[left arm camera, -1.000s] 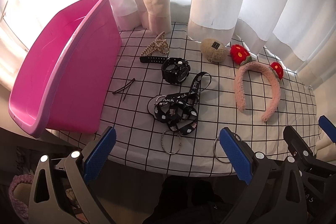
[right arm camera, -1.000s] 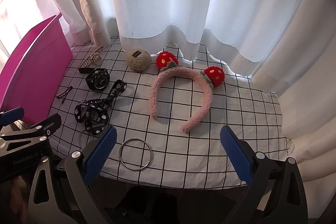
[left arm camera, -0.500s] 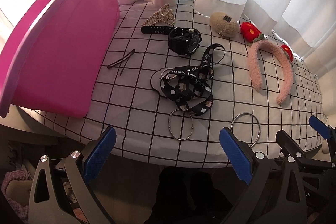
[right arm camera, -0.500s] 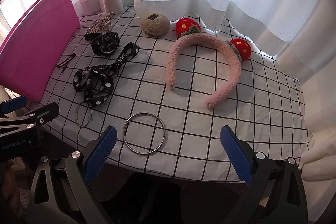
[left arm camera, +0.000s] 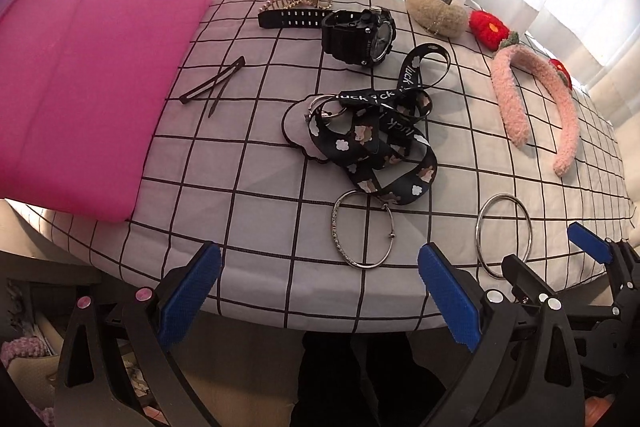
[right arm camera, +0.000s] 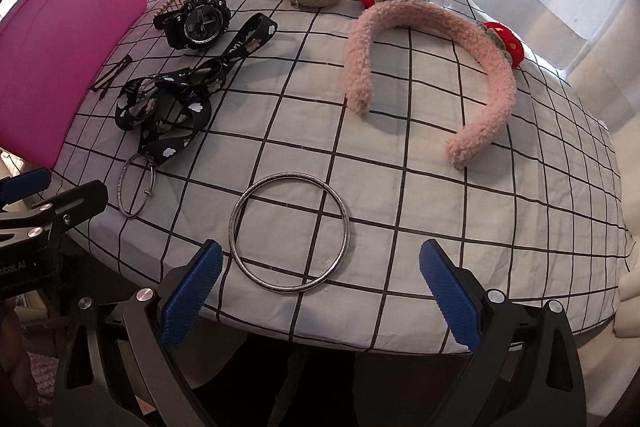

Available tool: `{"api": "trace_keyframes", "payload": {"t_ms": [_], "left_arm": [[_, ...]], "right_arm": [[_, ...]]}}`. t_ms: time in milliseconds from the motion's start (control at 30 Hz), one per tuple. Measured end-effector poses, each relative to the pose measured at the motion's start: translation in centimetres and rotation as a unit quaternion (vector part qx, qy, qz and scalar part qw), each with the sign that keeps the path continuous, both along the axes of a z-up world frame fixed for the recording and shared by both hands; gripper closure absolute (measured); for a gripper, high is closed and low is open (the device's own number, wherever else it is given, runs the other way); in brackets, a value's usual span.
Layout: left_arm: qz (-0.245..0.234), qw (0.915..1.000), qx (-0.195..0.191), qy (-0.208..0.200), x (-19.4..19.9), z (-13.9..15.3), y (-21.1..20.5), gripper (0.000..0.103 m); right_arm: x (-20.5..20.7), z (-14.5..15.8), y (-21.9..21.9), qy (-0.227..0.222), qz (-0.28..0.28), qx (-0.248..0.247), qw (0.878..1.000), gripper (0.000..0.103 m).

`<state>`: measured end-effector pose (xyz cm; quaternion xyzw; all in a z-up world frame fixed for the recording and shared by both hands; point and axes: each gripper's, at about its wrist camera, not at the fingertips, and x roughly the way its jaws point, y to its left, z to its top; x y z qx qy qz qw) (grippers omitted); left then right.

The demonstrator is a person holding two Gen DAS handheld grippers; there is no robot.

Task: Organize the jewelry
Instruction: 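Move the right tool to the plain silver bangle while the left tool approaches the beaded bangle, then close the right tool on the plain bangle while the left tool closes on the beaded bangle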

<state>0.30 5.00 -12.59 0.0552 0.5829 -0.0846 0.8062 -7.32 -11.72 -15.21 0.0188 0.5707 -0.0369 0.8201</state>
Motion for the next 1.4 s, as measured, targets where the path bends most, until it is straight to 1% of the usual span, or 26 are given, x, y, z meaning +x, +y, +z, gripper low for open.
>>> {"api": "trace_keyframes", "payload": {"t_ms": [300, 433, 700, 867, 967, 1300, 1400], "left_arm": [[-0.005, 1.0, 0.003, -0.004, 0.7, -1.3, -0.2, 0.006], [-0.008, 0.9999, 0.005, -0.007, 0.8, -1.7, -0.4, 0.006], [-0.002, 0.9998, -0.008, 0.019, 1.0, -3.0, -1.0, 0.006], [-0.001, 0.9998, 0.007, 0.02, 0.9, -3.7, -1.6, 0.006], [0.008, 0.9995, 0.009, 0.028, 1.4, -4.3, -1.7, 0.006], [0.018, 0.9998, 0.007, 0.003, 1.7, -4.5, -1.8, 0.005], [0.015, 0.9999, 0.006, -0.004, 1.2, -4.3, -1.7, 0.007]], "right_arm": [[0.6, -2.0, 1.0, 0.01, 0.005, -0.026, 1.0, 0.009], [0.9, -2.3, 1.1, 0.009, 0.006, -0.023, 1.0, 0.009], [1.3, -2.3, -1.7, 0.013, -0.019, -0.009, 1.0, 0.009], [1.2, -2.3, -2.4, 0.007, -0.022, -0.009, 1.0, 0.009], [1.3, -2.2, -2.4, 0.004, -0.02, -0.009, 1.0, 0.009], [1.1, -2.3, -2.0, 0.008, -0.013, -0.01, 1.0, 0.009], [1.2, -2.3, -2.1, 0.007, -0.011, -0.01, 1.0, 0.009]]}}
